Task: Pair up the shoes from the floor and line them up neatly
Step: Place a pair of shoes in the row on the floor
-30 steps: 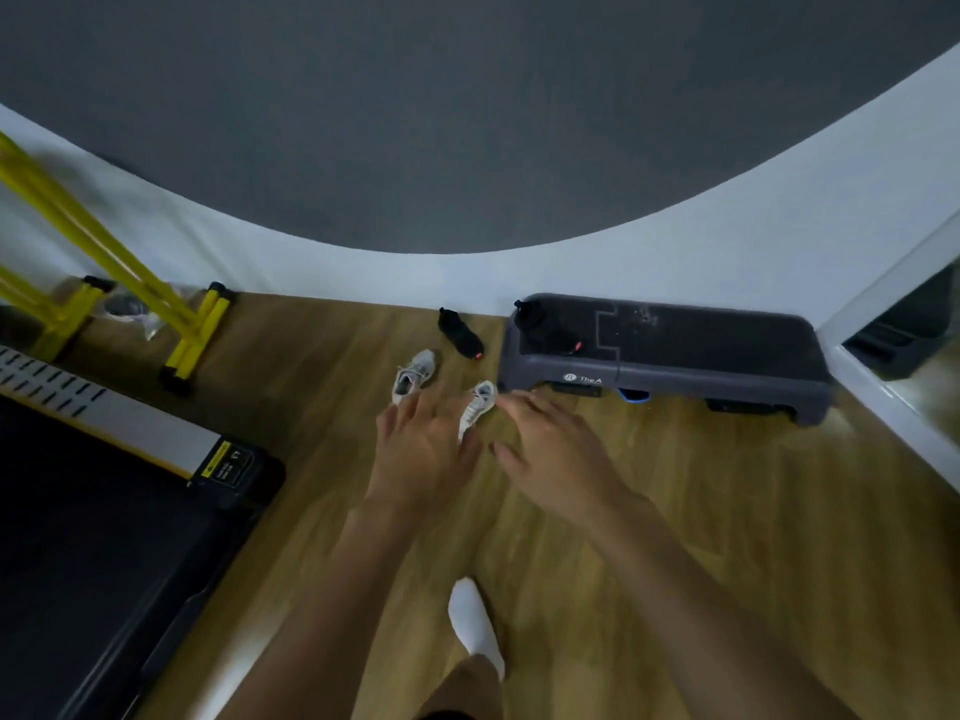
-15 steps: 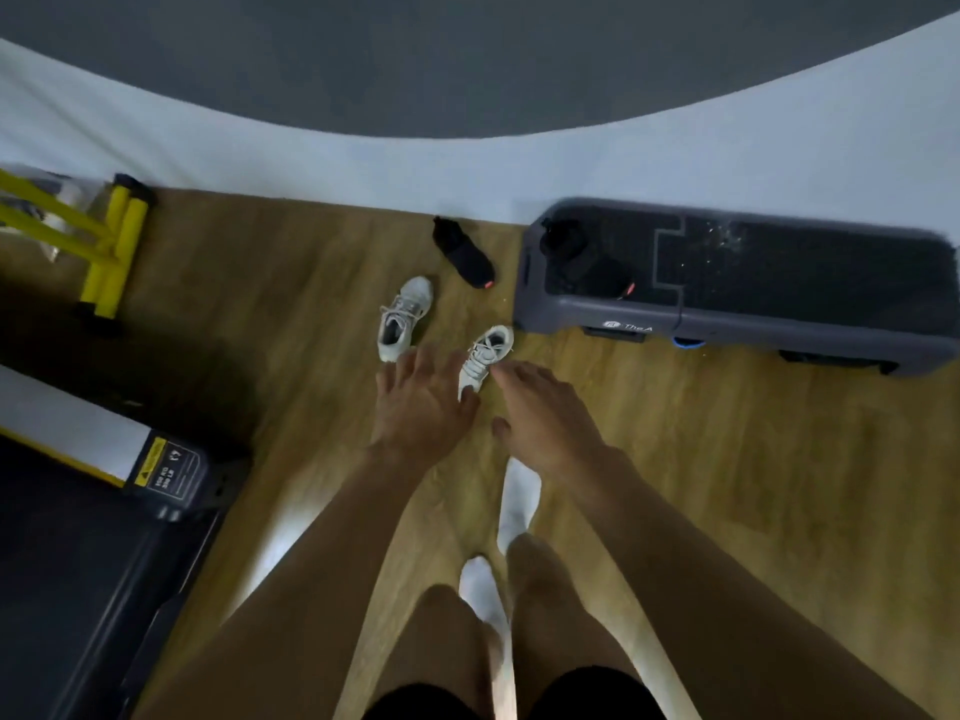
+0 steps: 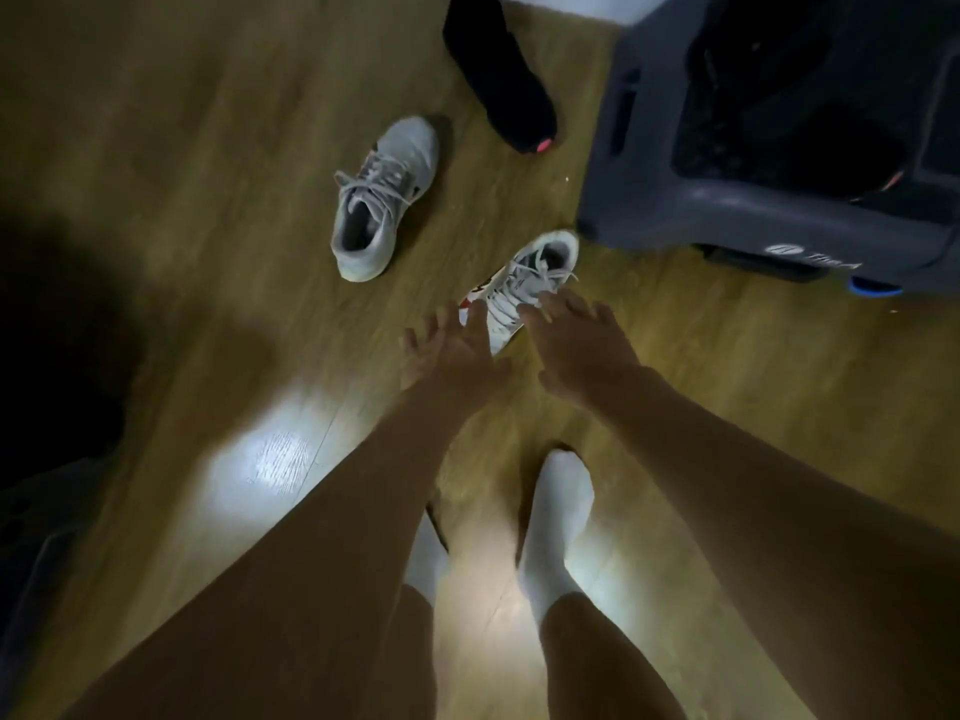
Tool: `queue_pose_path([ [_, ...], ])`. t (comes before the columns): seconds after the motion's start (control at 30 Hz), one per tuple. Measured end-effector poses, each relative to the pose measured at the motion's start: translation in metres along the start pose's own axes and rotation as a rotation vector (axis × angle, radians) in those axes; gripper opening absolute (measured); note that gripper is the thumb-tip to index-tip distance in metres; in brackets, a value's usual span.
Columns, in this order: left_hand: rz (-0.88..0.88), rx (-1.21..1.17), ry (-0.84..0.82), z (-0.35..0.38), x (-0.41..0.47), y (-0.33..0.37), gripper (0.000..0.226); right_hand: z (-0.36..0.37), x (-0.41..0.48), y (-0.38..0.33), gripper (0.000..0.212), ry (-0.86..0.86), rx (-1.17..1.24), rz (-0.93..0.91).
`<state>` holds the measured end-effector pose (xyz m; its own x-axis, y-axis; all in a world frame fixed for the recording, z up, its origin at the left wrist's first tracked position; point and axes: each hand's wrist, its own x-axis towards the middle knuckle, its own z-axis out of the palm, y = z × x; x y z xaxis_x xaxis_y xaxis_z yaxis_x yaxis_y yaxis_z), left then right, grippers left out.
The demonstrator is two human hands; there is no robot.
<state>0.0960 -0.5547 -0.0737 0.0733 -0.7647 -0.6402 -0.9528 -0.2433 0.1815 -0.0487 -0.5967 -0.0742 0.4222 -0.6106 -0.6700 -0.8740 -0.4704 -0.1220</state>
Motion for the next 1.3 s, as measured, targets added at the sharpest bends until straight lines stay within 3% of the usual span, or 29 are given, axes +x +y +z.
queue_pose_path([
  [0.13,0.005,-0.006,0.09,0.059,0.079,-0.012,0.093,0.045,0.076,0.007,0.045,0.194,-0.23,-0.066],
  [0.2,0.026,0.004,0.083,0.086,0.11,-0.016,0.108,0.061,0.107,0.015,0.059,0.154,-0.445,-0.06],
  [0.3,0.086,0.041,0.074,0.119,0.138,-0.02,0.12,0.074,0.145,0.021,0.036,0.202,-0.635,-0.112],
  [0.37,0.12,0.027,0.148,0.132,0.153,-0.026,0.114,0.083,0.159,0.022,0.032,0.186,-0.602,-0.138],
  [0.47,0.247,0.003,0.217,0.133,0.175,-0.042,0.102,0.082,0.173,0.022,0.027,0.391,-0.551,-0.141],
  [0.53,0.357,0.061,0.197,0.117,0.194,-0.051,0.098,0.077,0.178,0.024,0.03,0.342,-0.449,-0.115],
  [0.7,0.629,0.295,0.271,0.056,0.236,-0.048,0.08,0.041,0.182,0.016,0.062,0.189,-0.169,0.19],
  [0.8,0.677,0.446,0.304,0.043,0.243,-0.049,0.07,0.031,0.185,0.002,0.052,0.128,0.047,0.245],
  [0.9,0.646,0.556,0.342,0.036,0.244,-0.065,0.068,0.037,0.201,-0.012,0.045,0.168,0.258,0.245],
  [1.07,0.406,0.558,0.494,0.008,0.234,-0.108,0.07,0.027,0.218,-0.016,0.066,0.181,0.489,0.384],
  [1.2,0.063,0.168,0.398,0.002,0.238,-0.159,0.097,0.024,0.227,-0.022,0.089,0.211,0.524,0.399],
  [1.3,0.03,-0.028,0.309,0.004,0.241,-0.174,0.103,0.02,0.239,-0.03,0.095,0.224,0.524,0.429],
])
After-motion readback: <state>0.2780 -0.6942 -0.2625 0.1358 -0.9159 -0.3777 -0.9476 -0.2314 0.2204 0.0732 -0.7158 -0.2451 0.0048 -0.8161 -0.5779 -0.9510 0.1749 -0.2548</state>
